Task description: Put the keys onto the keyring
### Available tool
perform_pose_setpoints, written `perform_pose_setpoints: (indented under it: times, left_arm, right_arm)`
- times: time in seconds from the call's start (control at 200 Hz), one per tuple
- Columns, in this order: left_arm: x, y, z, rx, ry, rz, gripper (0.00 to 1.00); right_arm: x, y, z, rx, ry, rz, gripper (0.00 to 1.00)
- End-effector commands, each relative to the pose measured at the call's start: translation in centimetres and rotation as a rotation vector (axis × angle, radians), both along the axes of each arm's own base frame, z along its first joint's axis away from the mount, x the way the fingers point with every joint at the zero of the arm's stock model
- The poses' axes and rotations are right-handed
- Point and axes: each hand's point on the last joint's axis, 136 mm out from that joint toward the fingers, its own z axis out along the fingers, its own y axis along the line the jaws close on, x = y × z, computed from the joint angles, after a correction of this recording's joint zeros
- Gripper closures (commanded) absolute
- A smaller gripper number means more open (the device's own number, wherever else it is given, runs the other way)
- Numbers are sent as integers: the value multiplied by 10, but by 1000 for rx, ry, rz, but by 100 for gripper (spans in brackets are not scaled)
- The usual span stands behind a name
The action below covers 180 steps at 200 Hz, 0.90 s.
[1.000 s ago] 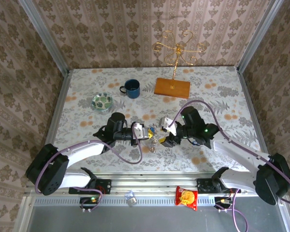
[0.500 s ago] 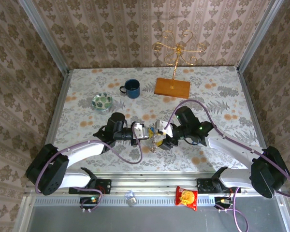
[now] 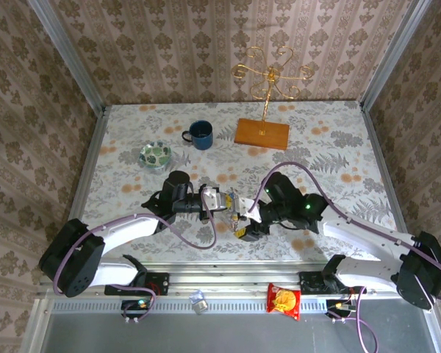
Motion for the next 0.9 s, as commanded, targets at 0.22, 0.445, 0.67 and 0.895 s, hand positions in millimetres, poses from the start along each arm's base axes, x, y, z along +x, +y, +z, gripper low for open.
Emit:
perform_pose_setpoints:
  times: [0.22, 0.445, 0.67, 0.895]
  left_arm:
    - [-10, -4, 11, -86, 32, -38, 100]
    - [-13, -4, 11, -97, 46, -49, 100]
    - [-14, -6, 11, -110, 49, -61, 100]
    - [-15, -6, 11, -113, 47, -68, 100]
  right_arm:
    - [55, -17, 17, 173, -97, -218, 63]
    - [63, -13, 13, 181, -117, -221, 64]
    - [63, -9, 9, 172, -102, -199, 68]
    - [64, -3, 7, 166, -92, -177, 78]
